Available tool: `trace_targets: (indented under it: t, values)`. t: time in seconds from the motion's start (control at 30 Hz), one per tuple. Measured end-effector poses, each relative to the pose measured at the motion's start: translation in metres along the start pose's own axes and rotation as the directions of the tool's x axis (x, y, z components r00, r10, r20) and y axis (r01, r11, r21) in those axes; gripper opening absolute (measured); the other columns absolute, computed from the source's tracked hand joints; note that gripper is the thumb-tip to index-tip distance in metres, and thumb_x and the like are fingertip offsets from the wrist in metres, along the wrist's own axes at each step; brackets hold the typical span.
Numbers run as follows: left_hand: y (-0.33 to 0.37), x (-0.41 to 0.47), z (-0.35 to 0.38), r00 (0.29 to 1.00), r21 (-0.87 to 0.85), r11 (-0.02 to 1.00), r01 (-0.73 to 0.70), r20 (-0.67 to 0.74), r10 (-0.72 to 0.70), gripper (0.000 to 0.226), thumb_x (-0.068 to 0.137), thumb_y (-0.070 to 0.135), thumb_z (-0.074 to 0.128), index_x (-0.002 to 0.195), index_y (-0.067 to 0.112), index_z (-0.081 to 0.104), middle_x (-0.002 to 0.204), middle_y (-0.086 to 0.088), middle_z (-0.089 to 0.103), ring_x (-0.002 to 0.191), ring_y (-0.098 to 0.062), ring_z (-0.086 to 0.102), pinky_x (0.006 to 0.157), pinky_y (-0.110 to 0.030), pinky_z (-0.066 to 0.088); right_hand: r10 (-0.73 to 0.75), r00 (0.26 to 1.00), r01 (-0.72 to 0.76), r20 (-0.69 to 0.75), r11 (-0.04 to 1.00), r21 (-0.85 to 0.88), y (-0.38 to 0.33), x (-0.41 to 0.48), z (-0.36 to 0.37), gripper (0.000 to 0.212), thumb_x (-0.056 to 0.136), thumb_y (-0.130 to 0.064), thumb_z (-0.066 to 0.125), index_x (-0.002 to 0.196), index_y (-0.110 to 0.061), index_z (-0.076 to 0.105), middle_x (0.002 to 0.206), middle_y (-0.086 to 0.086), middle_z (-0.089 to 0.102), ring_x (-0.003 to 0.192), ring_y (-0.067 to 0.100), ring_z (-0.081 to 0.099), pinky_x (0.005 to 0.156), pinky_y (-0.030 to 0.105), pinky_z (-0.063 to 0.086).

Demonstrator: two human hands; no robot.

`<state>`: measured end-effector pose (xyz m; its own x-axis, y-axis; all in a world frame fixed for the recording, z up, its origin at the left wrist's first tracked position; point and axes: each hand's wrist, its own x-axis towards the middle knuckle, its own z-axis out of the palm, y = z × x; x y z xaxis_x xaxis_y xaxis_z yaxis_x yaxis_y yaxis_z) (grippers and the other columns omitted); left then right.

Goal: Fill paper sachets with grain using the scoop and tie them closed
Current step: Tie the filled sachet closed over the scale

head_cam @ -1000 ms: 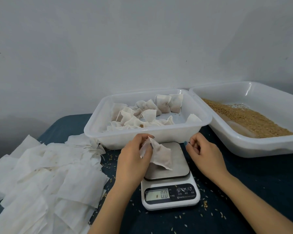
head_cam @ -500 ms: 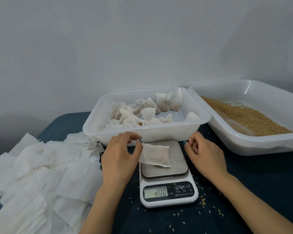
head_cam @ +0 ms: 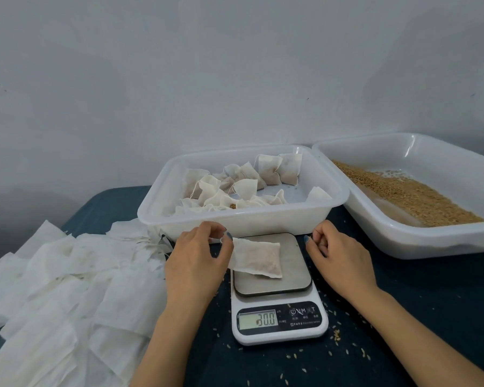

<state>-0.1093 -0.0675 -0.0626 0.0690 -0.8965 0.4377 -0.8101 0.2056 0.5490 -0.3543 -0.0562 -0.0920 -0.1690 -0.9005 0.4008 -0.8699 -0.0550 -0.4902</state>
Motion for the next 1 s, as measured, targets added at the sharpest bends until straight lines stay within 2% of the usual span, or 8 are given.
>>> trace_targets:
  t: [0.1,0.23,0.33,0.53,0.63,0.77,0.87,1.0]
  values:
    - [-0.003,0.001,0.002,0.995,0.013,1.000,0.026,0.091,-0.027,0.031,0.093,0.055,0.043,0.107,0.032,0.058,0.093,0.021,0.064,0.092,-0.008,0.057,0.069,-0.031,0.045,0.001,1.000,-0.001,0.007,1.000,-0.005,0.000,0.000,0.000,0.023,0.094,-0.036,0.056,0.078,-0.032,0.039,0.055,-0.008,0.048,0.055,0.006,0.047,0.048,0.027,0.031]
    - [-0.001,-0.001,0.004,0.991,0.048,0.999,0.022,0.132,-0.028,0.034,0.093,0.057,0.036,0.107,0.032,0.054,0.078,0.018,0.061,0.070,0.000,0.051,0.055,-0.021,0.032,0.005,1.000,-0.005,0.015,1.000,0.005,-0.002,0.000,-0.001,0.024,0.094,-0.037,0.056,0.078,-0.033,0.039,0.056,-0.007,0.049,0.056,0.007,0.048,0.048,0.028,0.033]
    - [0.001,-0.002,0.005,0.985,0.057,0.998,0.022,0.170,-0.031,0.024,0.096,0.050,0.044,0.111,0.032,0.049,0.072,0.014,0.056,0.065,0.005,0.049,0.052,-0.019,0.031,0.006,1.000,-0.006,0.017,1.000,0.004,-0.002,-0.001,-0.002,0.023,0.094,-0.037,0.056,0.079,-0.031,0.040,0.056,-0.007,0.049,0.056,0.008,0.048,0.049,0.029,0.034]
    - [0.007,0.000,0.002,0.963,-0.410,0.910,-0.065,0.215,0.165,0.024,0.102,0.019,0.048,0.113,0.039,0.055,0.062,0.004,0.048,0.052,-0.005,0.047,0.054,-0.019,0.040,0.005,1.000,-0.005,0.030,1.000,0.011,-0.001,-0.001,-0.002,0.024,0.094,-0.037,0.056,0.078,-0.032,0.039,0.057,-0.006,0.050,0.057,0.008,0.049,0.049,0.028,0.034]
    - [0.018,-0.002,-0.002,0.953,-0.608,0.793,-0.039,0.216,0.213,0.042,0.103,0.003,0.039,0.099,0.034,0.066,0.087,0.007,0.064,0.061,-0.010,0.056,0.058,-0.020,0.049,0.009,0.999,-0.009,0.037,1.000,0.010,-0.001,0.000,-0.002,0.023,0.094,-0.036,0.056,0.079,-0.031,0.040,0.058,-0.006,0.052,0.059,0.008,0.050,0.050,0.029,0.035]
    - [0.025,0.010,-0.011,0.980,-0.701,0.713,-0.025,0.126,0.157,0.045,0.101,-0.007,0.037,0.098,0.025,0.069,0.092,0.019,0.067,0.067,-0.003,0.058,0.064,-0.010,0.045,0.003,0.999,-0.003,0.038,1.000,0.007,-0.001,0.001,-0.002,0.023,0.094,-0.037,0.056,0.079,-0.032,0.040,0.059,-0.006,0.053,0.059,0.007,0.050,0.051,0.029,0.037]
    - [0.025,0.033,-0.025,0.995,-0.637,0.767,-0.083,-0.016,0.095,0.045,0.099,-0.005,0.039,0.100,0.030,0.067,0.100,0.020,0.069,0.087,0.005,0.060,0.079,-0.007,0.041,-0.001,0.999,0.001,0.044,1.000,-0.002,-0.001,0.000,-0.001,0.024,0.094,-0.037,0.056,0.077,-0.033,0.038,0.060,-0.007,0.053,0.058,0.007,0.050,0.049,0.026,0.034]
    - [0.017,0.075,-0.041,0.991,-0.473,0.873,-0.119,-0.117,0.072,0.043,0.099,0.000,0.040,0.116,0.030,0.064,0.109,0.018,0.059,0.092,0.015,0.051,0.079,0.000,0.034,-0.012,0.999,0.012,0.048,1.000,-0.008,-0.002,0.000,-0.002,0.026,0.093,-0.037,0.056,0.076,-0.035,0.036,0.060,-0.008,0.053,0.058,0.006,0.050,0.048,0.024,0.030]
